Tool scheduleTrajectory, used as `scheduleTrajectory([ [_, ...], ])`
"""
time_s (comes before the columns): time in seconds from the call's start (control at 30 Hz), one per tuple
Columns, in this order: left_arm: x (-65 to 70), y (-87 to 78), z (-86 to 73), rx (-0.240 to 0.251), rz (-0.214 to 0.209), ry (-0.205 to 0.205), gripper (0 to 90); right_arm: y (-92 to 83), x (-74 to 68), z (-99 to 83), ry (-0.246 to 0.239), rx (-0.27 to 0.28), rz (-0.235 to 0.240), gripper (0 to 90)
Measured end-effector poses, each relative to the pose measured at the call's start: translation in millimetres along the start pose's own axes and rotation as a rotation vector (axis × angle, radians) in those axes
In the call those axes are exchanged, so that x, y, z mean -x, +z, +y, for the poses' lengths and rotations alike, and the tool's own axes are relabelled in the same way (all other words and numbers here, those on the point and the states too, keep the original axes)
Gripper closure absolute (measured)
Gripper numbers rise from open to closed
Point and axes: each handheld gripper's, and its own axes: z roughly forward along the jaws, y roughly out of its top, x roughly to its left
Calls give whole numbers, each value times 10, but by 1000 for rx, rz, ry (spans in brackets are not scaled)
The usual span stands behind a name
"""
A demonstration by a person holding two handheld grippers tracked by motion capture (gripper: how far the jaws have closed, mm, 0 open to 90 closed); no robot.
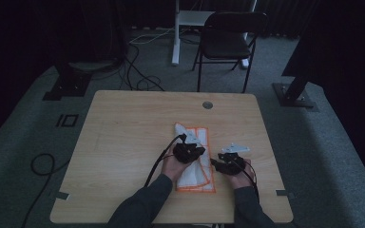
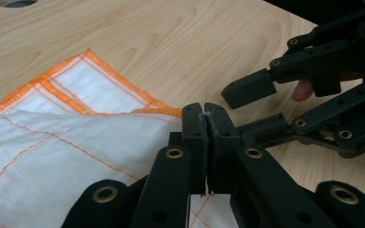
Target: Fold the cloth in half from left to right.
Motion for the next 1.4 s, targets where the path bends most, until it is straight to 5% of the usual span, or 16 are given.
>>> scheduleTrajectory([
  [0.43,135,80,11,-5,-32,26,858,-21,80,-14,33,-2,-40,542],
  [0.57,85,-11,-7,2,-11,18,727,-15,78,5,38,7,-44,555],
  [1.0,-129,-345,-275,6,49,-9,722,117,17,236,-1,29,-71,702],
  [1.4,-113,-445,-460,12,55,-11,722,382,-22,462,-20,37,-60,731],
])
